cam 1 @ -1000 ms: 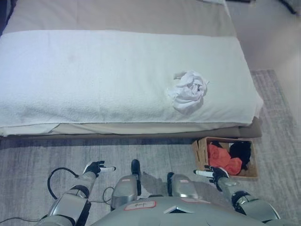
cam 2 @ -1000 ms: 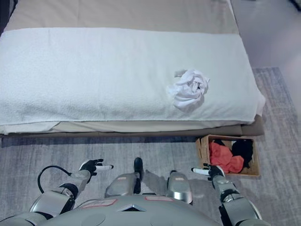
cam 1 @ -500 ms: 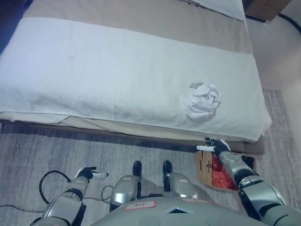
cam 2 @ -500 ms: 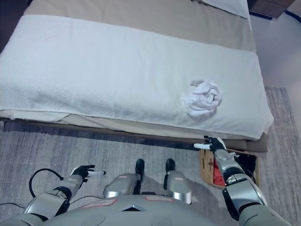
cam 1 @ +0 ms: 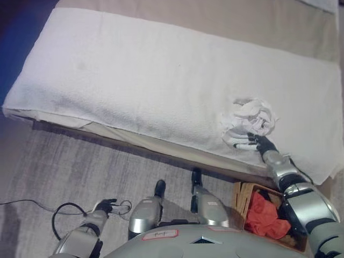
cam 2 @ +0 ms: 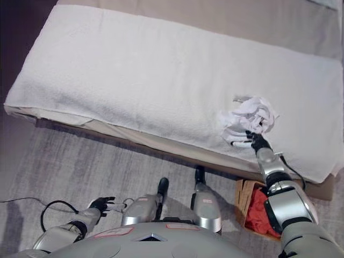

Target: Put the clothes on the bed into the basket.

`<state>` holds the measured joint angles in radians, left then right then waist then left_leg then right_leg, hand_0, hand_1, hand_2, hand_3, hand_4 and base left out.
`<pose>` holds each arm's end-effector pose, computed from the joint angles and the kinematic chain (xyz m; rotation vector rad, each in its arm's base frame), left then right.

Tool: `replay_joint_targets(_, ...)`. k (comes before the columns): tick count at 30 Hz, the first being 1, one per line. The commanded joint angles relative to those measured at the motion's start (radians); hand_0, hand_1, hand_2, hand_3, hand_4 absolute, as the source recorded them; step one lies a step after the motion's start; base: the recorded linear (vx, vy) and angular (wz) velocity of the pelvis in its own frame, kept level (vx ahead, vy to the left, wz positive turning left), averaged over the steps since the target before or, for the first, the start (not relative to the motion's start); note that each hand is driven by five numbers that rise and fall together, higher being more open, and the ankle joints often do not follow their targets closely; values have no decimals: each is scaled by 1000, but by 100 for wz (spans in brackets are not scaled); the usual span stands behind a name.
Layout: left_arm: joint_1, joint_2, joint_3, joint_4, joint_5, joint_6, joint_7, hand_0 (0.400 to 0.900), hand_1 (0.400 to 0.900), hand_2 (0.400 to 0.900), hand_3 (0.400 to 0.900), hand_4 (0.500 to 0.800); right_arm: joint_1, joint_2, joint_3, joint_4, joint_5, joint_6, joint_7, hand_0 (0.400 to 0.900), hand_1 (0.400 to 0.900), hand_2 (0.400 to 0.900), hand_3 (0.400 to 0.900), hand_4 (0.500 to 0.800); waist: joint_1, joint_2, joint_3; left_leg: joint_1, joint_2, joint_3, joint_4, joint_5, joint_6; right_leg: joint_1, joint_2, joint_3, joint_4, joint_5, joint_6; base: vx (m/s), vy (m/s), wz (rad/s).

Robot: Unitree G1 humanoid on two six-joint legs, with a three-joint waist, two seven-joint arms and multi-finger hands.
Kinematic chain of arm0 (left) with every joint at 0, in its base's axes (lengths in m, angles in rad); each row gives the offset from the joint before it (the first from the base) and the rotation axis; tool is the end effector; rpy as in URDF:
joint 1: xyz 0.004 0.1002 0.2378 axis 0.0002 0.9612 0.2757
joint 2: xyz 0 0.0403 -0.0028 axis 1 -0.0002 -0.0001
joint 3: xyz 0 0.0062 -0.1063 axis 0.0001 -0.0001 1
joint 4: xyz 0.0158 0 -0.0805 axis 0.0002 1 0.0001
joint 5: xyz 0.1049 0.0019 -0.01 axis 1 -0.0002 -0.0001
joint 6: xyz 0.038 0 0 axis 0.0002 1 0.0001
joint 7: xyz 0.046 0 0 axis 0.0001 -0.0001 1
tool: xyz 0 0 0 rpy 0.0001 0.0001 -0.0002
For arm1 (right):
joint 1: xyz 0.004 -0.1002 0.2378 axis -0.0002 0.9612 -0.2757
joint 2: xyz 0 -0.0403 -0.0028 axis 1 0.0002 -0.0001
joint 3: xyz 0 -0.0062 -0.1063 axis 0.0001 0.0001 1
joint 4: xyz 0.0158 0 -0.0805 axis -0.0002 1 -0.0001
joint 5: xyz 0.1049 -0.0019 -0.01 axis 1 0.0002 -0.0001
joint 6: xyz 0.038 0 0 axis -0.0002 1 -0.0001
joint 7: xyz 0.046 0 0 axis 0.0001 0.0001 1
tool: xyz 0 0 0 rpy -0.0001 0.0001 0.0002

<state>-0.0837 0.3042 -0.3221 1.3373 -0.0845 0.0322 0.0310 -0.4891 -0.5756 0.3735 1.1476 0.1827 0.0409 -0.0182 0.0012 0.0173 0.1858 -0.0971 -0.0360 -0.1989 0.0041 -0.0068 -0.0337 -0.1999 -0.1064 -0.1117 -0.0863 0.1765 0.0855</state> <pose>0.0826 0.2438 -0.1182 0.4343 1.3018 0.0181 0.2455 -0.2978 -0.0060 -0.5791 0.7296 -0.1505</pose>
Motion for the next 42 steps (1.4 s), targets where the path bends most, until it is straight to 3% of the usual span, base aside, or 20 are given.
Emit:
replay_joint_targets(1,-53,17,-45,9,-18,-14,24,900,900,900,900,800,-196,-104,39,9,-3,-29,-75,900,900,900,900,800,-12,21,-6,-4,70,74,-13,-21,-62,-58,-20,29,108,-111,26,19,-98,4)
replay_joint_targets(6,-50,13,-80,-17,-42,-23,23,900,900,900,900,800,-365,-122,87,119,6,-23,-92,900,900,900,900,800,4,54,14,-26,80,83,-43,7,-66,-71,-18,20,90,-108,23,12,-68,-1)
replay_joint_targets(12,-32,18,-109,-50,-59,-30,23,900,900,900,900,800,-489,-138,120,205,-16,-21,-118,900,900,900,900,800,30,92,47,-55,66,80,-48,20,-62,-100,-28,17,106,-113,19,-13,9,10)
replay_joint_targets(21,10,26,-130,-111,-59,-45,17,900,900,900,900,800,-565,-263,85,238,-4,-28,-176,900,900,900,900,800,55,149,113,-87,57,71,-71,48,-67,-158,-38,9,154,-124,18,-20,7,9)
replay_joint_targets(29,22,24,-150,-150,-57,-50,8,900,900,900,900,800,-582,-277,90,245,5,-28,-169,900,900,900,900,800,62,186,134,-99,46,61,-75,56,-68,-175,-46,8,181,-138,20,5,-2,4)
replay_joint_targets(30,18,24,-151,-151,-59,-50,8,900,900,900,900,800,-583,-274,91,246,5,-27,-166,827,827,827,827,756,61,189,136,-101,44,59,-73,56,-68,-174,-47,8,182,-139,19,14,4,7)
replay_joint_targets(31,16,24,-153,-152,-59,-50,8,900,900,900,900,800,-583,-271,93,245,7,-25,-162,794,794,794,794,736,59,193,138,-102,41,59,-73,56,-67,-173,-49,8,183,-140,20,10,6,10)
replay_joint_targets(32,12,24,-156,-152,-58,-50,9,900,900,900,900,800,-585,-267,96,250,5,-24,-158,620,620,620,620,632,59,196,137,-102,39,58,-74,56,-67,-173,-49,8,183,-141,20,13,8,8)
replay_joint_targets(33,11,24,-156,-152,-58,-50,9,900,900,900,900,800,-587,-265,95,253,5,-23,-159,506,506,506,506,564,60,198,137,-103,38,57,-74,56,-66,-173,-50,7,182,-141,20,15,1,9)
replay_joint_targets(35,13,25,-159,-155,-58,-51,10,900,900,900,900,800,-588,-260,91,256,13,-22,-160,400,400,400,400,500,62,201,138,-107,36,55,-72,57,-66,-171,-53,6,180,-141,21,8,1,7)
replay_joint_targets(42,8,25,-163,-147,-54,-52,12,900,900,900,900,800,-592,-251,88,257,23,-23,-165,400,400,400,400,500,64,204,143,-111,33,50,-79,63,-68,-158,-61,-2,165,-136,22,1,2,4)
